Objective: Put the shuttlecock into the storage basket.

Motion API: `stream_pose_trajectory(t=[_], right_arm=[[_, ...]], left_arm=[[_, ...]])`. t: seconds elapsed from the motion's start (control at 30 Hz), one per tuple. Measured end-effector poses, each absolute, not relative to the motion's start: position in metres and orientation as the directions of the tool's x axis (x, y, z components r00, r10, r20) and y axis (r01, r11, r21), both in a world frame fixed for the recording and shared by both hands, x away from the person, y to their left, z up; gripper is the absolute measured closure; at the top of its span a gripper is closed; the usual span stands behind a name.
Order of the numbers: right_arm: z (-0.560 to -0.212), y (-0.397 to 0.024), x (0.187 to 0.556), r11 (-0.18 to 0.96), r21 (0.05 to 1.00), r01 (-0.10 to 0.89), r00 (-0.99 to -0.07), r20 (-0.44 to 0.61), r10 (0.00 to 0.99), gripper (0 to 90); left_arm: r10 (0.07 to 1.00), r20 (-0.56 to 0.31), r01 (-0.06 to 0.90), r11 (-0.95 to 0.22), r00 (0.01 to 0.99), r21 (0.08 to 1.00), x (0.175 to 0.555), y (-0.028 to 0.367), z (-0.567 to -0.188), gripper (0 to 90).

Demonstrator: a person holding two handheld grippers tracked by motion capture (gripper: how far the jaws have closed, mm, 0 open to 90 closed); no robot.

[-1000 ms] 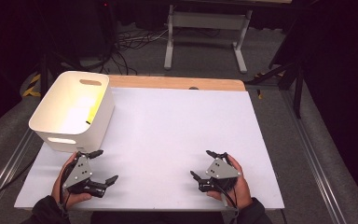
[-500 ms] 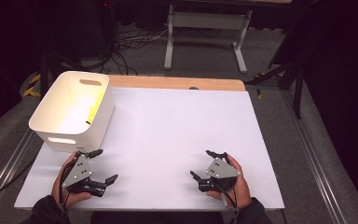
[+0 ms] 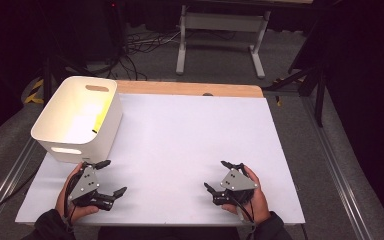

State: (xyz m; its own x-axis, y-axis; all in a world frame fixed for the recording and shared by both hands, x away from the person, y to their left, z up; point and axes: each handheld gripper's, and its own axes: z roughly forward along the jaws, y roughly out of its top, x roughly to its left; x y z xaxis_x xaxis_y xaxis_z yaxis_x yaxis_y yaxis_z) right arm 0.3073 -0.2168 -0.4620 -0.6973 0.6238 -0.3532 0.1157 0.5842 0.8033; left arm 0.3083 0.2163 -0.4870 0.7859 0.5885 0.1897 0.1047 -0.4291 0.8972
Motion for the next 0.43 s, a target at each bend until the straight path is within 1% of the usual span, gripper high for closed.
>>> stream_pose_trajectory(t=[0.43], right_arm=[[-0.4632,-0.2203,0.3105,0.573,0.810,0.124,-0.699,-0.338,0.630,15.4]], left_arm=[[0.596,0.191,0.117,-0.439,0.780,0.891,0.3107,0.2145,-0.4869,4.1]])
